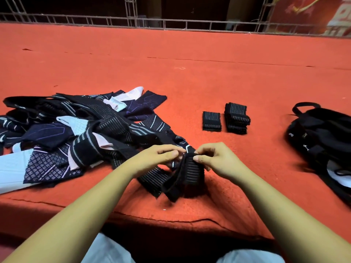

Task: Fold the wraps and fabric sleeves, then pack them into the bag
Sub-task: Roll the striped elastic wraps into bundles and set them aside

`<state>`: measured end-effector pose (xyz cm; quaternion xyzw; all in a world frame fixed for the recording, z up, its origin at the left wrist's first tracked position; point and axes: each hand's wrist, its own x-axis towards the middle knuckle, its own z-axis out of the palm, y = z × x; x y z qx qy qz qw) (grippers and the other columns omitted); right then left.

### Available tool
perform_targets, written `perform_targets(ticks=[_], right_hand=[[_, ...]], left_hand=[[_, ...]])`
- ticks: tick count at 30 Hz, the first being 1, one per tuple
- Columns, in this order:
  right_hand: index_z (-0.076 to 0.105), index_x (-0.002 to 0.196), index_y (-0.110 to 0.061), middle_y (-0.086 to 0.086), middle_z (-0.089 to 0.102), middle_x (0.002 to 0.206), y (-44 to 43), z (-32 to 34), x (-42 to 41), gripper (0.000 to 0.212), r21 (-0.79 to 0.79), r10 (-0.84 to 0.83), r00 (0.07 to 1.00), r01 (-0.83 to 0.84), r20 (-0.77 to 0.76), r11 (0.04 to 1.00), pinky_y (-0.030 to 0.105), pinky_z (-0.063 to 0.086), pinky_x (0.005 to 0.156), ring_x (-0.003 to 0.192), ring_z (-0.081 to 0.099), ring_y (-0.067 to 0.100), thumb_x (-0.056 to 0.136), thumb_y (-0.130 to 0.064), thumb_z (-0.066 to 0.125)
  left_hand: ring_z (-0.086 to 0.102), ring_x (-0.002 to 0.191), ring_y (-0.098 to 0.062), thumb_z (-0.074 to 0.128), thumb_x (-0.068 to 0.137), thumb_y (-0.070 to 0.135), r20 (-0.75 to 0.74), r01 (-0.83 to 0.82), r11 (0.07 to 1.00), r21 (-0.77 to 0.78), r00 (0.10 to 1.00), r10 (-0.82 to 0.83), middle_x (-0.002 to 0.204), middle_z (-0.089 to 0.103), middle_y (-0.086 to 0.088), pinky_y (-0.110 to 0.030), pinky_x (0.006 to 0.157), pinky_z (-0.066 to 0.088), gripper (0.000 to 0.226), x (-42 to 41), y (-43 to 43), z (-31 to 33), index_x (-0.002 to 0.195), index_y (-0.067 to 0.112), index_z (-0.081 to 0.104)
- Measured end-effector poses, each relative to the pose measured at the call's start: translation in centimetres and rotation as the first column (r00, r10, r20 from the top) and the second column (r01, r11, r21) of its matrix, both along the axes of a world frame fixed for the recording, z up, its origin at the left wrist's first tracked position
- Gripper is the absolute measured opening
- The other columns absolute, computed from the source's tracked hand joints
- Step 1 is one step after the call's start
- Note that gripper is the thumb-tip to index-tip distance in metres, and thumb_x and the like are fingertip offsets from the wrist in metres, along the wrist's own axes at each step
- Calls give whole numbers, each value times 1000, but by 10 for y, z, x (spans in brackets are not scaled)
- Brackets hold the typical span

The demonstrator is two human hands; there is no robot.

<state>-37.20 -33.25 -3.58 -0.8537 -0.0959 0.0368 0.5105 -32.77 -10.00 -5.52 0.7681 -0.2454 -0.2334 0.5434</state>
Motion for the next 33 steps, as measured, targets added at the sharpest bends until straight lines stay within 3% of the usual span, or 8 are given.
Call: perform_targets(ticks=[4,7,14,19,22,24,28,33], right_hand=[[70,81,-4,-8,55,51,-10,6,-5,8,69,-50,994,56,-95,996,28,35,54,48,45,11,88,-6,67],[72,81,-9,-2,63,62,-15,7,-10,5,55,-44,994,50,-99,997,26,39,54,52,50,8,86,-8,71],[73,84,-5,-4,69,70,-22,-8,-23,6,76,-9,995,17,-103,997,18,45,59,63,56,5,80,-5,78],[73,82,-10,0,72,81,-25,-12,-23,8,-31,-5,998,7,59,1000,30,52,78,76,66,10,79,-4,78],[71,80,-19,-3,67,85,-22,-13,-23,17,-75,-13,977,30,213,997,21,49,75,79,64,8,80,-3,77],[71,81,-18,-1,67,89,-20,-15,-25,18,-71,-25,950,49,310,996,15,48,77,84,65,9,80,-1,76],[70,85,-10,-2,64,93,-17,-25,-32,14,-53,-85,881,124,465,991,22,50,84,92,64,10,80,3,74],[66,83,-15,-3,58,87,-13,-54,-50,21,-110,-201,827,300,525,948,19,45,76,83,58,9,80,5,71]], left_hand=[[62,110,-6,71,81,37,7,50,998,-39,999,-50,122,69,-2,-21,98,47,38,-14,-19,2,118,29,68],[61,96,-14,71,84,28,-79,24,994,-105,996,-33,101,71,-9,-27,92,45,27,-21,-29,-6,108,16,72],[51,75,-9,67,90,19,-120,-28,993,-119,993,14,80,59,-1,-18,65,39,5,-33,-28,-17,90,23,69],[32,55,-5,60,97,16,-185,49,994,-100,981,-67,69,37,1,-14,48,28,10,-38,-28,-14,90,20,54],[30,54,-8,59,95,16,-257,44,979,-201,962,-96,66,32,0,-14,50,34,13,-38,-28,-14,87,18,50],[39,52,-8,56,98,8,-235,42,973,-227,967,-97,59,42,4,-18,56,43,13,-39,-30,-14,89,13,48],[62,56,-10,53,98,3,-217,-149,949,-278,972,89,65,63,-5,-16,57,48,13,-38,-40,-18,87,9,49],[44,44,-1,58,93,-6,-139,-440,838,-324,898,417,49,47,10,-30,63,48,21,-27,-43,-30,81,9,50]])
